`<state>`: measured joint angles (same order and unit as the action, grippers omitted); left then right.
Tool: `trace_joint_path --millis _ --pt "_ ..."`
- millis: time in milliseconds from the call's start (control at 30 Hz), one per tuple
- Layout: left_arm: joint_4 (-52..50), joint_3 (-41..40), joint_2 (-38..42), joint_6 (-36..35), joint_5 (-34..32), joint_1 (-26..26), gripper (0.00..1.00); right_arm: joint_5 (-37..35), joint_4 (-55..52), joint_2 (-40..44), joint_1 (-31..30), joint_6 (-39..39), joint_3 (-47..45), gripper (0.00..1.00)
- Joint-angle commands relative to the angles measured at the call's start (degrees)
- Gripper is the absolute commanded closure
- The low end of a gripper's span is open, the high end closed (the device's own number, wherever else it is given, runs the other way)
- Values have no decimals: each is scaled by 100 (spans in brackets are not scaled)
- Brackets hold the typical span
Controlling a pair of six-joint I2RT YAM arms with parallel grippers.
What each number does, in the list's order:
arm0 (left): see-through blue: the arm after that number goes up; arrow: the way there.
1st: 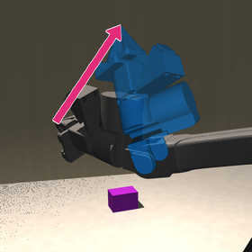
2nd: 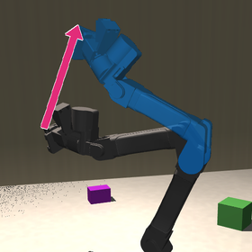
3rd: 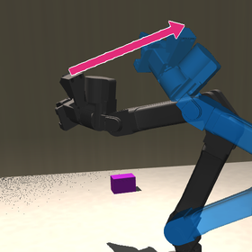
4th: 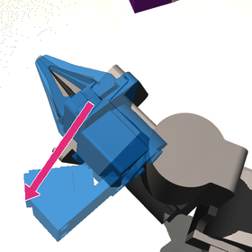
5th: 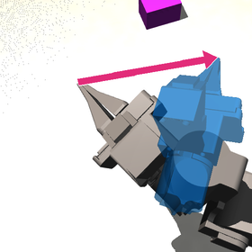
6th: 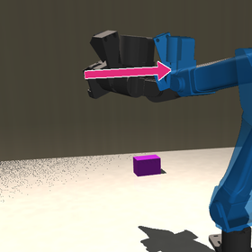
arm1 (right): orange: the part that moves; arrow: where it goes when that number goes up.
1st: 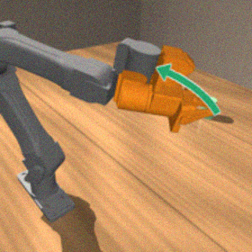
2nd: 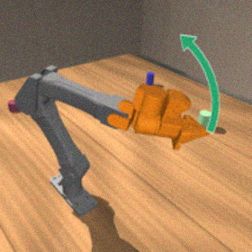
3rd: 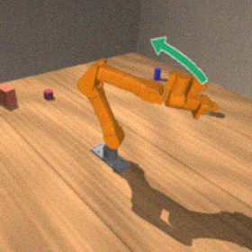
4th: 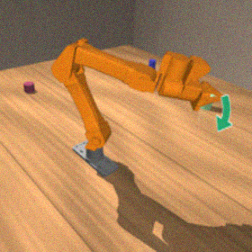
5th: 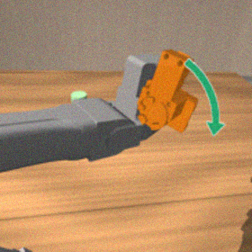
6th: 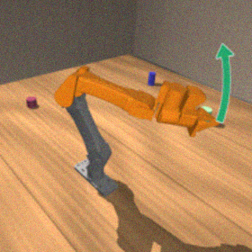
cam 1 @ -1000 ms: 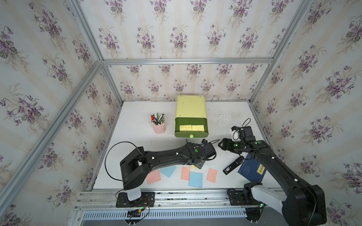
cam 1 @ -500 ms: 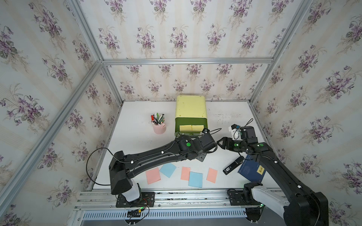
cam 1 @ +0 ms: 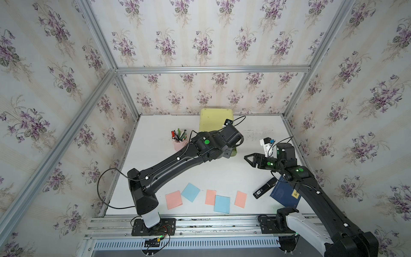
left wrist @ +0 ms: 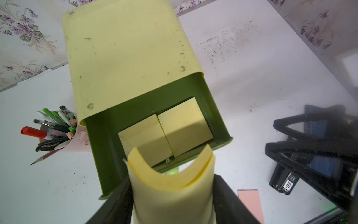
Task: Please put the sticky notes in the drawer by color
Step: Place the sticky notes in the drawer.
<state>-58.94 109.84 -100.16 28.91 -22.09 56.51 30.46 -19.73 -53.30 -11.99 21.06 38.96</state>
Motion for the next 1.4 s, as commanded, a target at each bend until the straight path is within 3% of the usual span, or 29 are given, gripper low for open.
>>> trace_joint_path --millis 0,167,300,633,1133,1367 --pt "-32 207 -210 -141 -36 -254 38 48 294 100 -10 141 -68 21" --pt "196 256 -434 -132 399 -629 38 354 348 -47 -60 -3 -82 21" --pt "253 248 -618 -79 601 -676 38 398 806 373 -347 -9 -235 21" --pt "435 251 -996 -135 451 -745 37 133 1017 302 -974 -84 -171 21" --pt "905 -170 -994 -43 451 -984 36 90 1546 8 -1382 127 -386 21" --pt "1223 -397 -480 -96 996 -1010 28 -5 1747 -322 -1632 187 -190 22"
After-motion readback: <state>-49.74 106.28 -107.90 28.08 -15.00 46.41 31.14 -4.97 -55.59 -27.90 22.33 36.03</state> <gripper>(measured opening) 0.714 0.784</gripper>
